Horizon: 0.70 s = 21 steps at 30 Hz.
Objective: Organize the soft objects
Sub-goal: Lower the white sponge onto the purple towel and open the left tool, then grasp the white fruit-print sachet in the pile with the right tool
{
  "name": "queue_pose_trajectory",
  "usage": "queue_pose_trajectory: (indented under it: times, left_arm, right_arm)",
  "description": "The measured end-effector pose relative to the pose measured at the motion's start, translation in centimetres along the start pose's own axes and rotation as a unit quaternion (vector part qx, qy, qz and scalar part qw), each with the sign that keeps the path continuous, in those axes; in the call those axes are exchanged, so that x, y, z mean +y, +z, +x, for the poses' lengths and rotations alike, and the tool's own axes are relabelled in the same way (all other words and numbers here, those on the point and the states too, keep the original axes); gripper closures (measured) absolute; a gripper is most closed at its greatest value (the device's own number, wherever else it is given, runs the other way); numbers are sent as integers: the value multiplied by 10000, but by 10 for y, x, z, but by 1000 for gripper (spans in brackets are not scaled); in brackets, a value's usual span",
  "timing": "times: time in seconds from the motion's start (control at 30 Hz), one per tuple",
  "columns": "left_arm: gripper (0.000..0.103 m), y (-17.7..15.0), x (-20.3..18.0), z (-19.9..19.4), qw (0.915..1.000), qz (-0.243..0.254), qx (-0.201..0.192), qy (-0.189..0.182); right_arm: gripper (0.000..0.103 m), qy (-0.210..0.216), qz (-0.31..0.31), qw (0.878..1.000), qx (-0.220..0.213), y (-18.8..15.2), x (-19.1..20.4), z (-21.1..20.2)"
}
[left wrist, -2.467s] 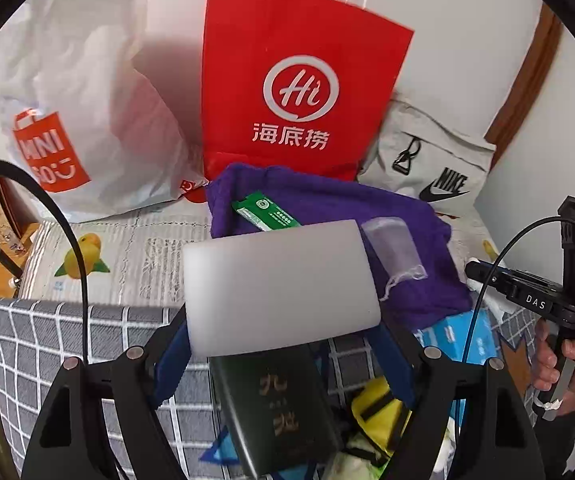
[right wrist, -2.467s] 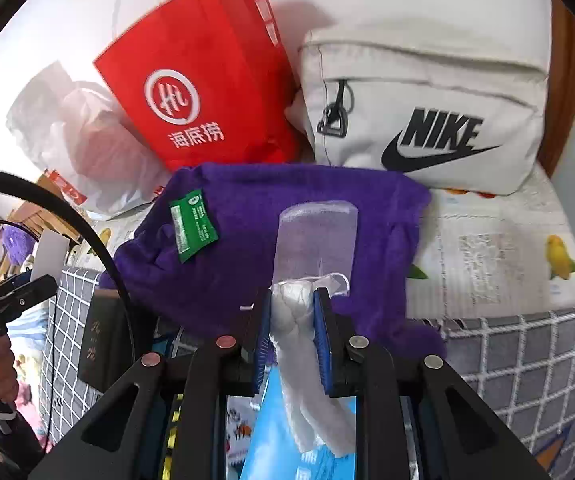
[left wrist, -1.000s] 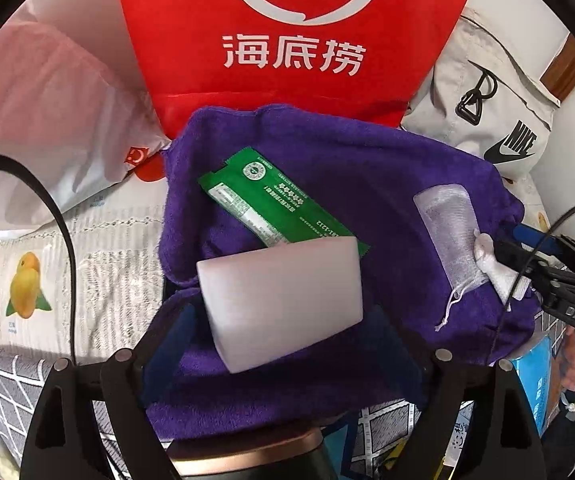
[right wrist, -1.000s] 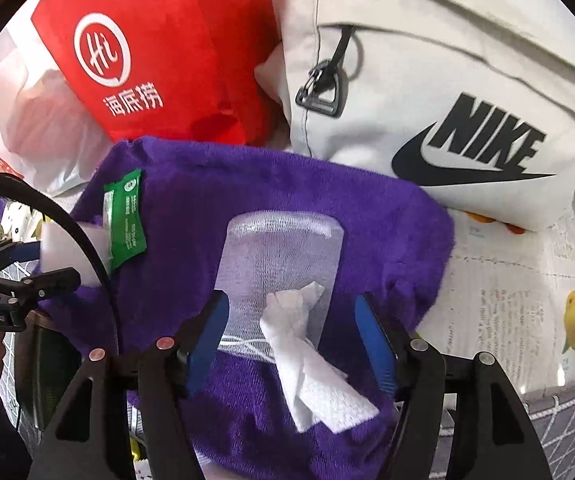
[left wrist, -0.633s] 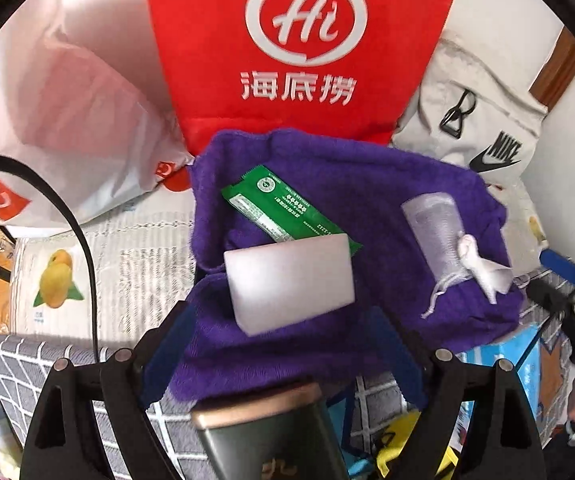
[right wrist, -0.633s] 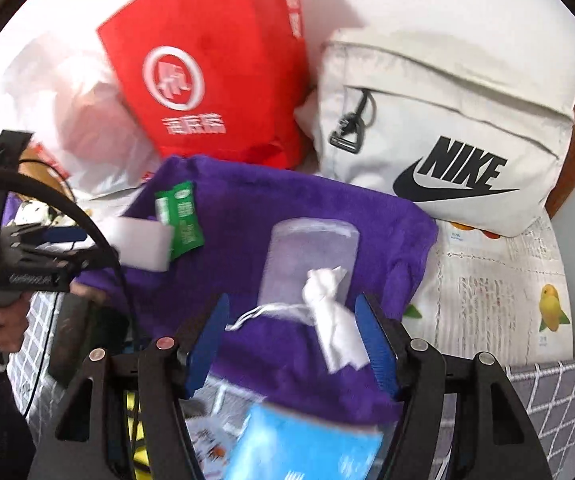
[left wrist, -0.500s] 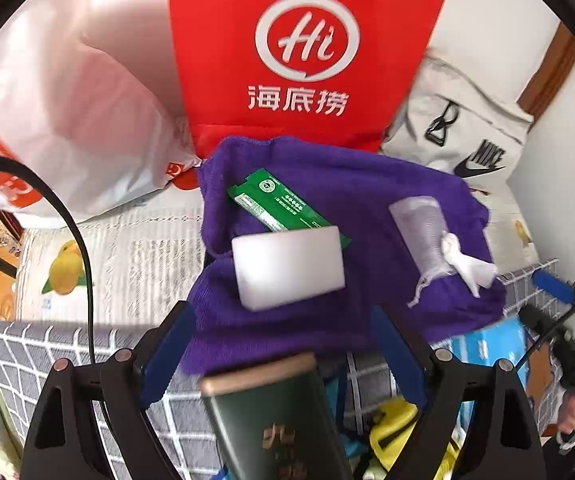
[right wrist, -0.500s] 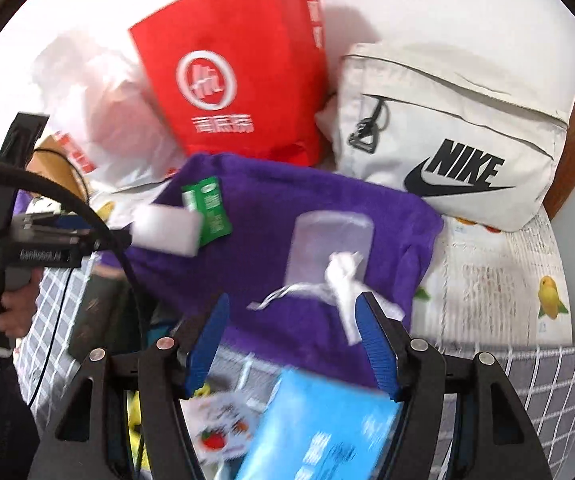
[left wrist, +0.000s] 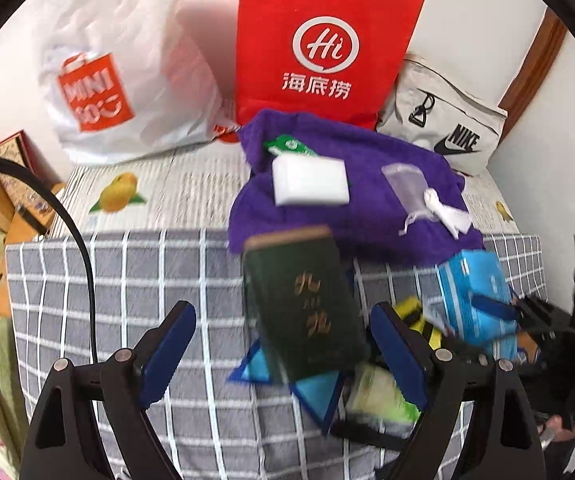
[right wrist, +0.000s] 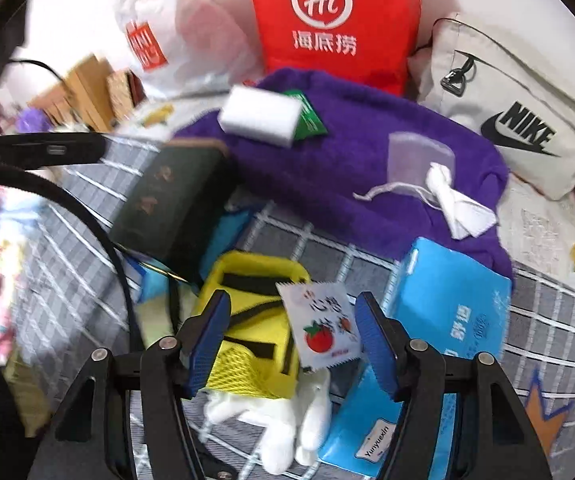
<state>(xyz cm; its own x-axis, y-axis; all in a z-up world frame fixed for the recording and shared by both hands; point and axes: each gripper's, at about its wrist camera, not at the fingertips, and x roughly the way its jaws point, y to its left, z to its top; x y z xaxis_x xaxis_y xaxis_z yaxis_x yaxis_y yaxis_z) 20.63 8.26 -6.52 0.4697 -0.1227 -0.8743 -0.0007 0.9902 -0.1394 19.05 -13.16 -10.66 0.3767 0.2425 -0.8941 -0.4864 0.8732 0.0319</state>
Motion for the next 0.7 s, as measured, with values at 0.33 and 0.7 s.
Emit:
queue_pose_trajectory:
  times: [0.33, 0.7]
  left_arm:
    - [14, -41, 18, -7, 9995, -258, 64, -167]
    - [14, -53, 35, 2, 9979, -519, 136, -361]
  right_arm:
    - [70, -737, -616, 9945, 411, -6, 14, 26]
    - [93, -522, -110, 9981, 301, -1, -12, 15]
